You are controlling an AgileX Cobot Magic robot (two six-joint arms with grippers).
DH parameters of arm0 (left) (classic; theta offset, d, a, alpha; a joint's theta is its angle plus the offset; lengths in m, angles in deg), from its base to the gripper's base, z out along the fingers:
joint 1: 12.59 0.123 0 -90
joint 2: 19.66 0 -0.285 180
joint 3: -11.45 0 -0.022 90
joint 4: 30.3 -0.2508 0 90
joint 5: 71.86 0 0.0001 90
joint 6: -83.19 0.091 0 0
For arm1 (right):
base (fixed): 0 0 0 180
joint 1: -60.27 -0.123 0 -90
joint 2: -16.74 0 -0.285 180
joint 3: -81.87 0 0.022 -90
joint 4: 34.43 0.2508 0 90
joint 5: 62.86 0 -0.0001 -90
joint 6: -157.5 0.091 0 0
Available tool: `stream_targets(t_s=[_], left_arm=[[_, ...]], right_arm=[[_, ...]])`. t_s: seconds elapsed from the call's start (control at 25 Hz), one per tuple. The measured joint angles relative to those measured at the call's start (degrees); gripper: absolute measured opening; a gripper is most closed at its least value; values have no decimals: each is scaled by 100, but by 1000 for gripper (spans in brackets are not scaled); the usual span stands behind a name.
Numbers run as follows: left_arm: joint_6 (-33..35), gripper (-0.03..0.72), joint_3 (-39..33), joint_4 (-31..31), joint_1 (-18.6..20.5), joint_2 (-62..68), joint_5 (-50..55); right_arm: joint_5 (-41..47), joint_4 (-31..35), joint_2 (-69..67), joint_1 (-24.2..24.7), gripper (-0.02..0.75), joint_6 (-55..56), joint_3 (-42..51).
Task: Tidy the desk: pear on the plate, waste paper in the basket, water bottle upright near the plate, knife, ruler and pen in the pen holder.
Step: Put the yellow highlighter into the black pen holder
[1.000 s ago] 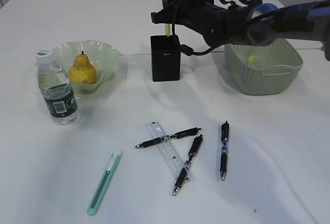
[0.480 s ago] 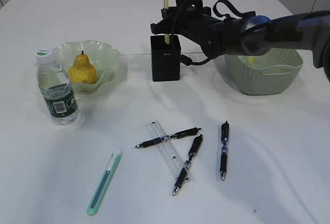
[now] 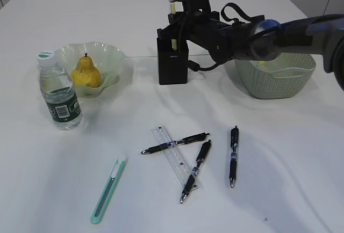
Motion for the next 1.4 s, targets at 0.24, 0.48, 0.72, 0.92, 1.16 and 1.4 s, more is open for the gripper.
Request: stream_targets(t_s=[0.24, 0.48, 0.72, 0.92, 1.16, 1.4], left_arm=[[0, 527, 0, 0, 0, 0, 0], [0, 527, 0, 0, 0, 0, 0], [0, 527, 0, 0, 0, 0, 19], [0, 527, 0, 0, 0, 0, 23], [0, 527, 0, 0, 0, 0, 35], [0, 527, 0, 72, 0, 0, 35]], right_arm=[[163, -257, 0, 0, 132, 0, 0], [339, -291, 0, 0, 196, 11, 0], [658, -291, 0, 0, 321, 249, 0], [1200, -281, 105, 0, 335, 318, 0], [2149, -139, 800, 0, 336, 321, -167], [4747, 233, 1399, 0, 336, 331, -1111]])
